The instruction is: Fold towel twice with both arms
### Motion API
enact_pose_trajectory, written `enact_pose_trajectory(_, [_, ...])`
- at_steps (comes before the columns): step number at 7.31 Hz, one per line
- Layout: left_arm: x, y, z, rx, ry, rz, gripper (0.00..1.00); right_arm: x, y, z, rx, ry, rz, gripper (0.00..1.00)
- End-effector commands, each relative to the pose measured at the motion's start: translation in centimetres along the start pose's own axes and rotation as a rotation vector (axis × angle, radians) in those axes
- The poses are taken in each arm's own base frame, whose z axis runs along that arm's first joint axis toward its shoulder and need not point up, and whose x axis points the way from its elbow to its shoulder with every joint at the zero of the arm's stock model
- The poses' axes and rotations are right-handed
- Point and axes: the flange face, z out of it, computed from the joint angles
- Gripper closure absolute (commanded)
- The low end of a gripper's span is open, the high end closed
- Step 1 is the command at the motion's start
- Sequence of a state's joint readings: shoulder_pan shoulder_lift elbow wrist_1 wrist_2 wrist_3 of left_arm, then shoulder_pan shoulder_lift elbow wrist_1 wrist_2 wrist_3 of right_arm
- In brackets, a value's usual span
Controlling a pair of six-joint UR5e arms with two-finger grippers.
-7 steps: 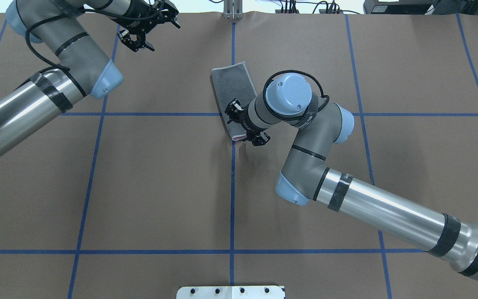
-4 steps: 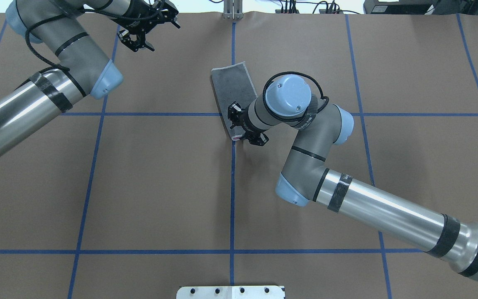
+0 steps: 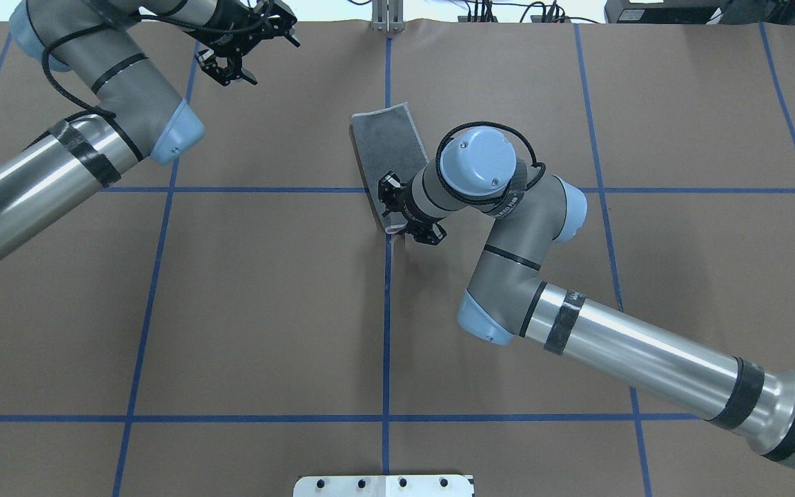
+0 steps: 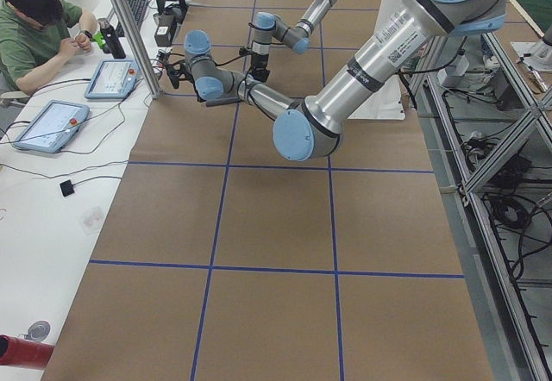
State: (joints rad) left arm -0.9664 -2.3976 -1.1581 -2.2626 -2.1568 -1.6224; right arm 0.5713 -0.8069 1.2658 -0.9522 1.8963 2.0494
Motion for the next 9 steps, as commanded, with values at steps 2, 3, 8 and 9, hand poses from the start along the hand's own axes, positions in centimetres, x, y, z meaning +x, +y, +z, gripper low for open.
enact_pose_trajectory(2, [0.0,0.09,0.07,-0.001,0.0,0.0,0.0,0.18,0.11,0.03,-0.003,0.001,-0.001,0.46])
enact_pose_trajectory(3, [0.0,0.1,0.07,-0.001,0.0,0.0,0.0,0.19,0.25,0.02,-0.005,0.001,-0.002,0.45])
enact_pose_trajectory(8, [0.15,0.14,0.0,0.0,0.001,-0.002,0.0,0.26,0.56,0.19,-0.007,0.002,-0.001,0.86])
enact_pose_trajectory(9, [0.15,0.14,0.0,0.0,0.001,-0.002,0.0,0.07,0.73,-0.01,-0.011,-0.005,-0.004,1.0])
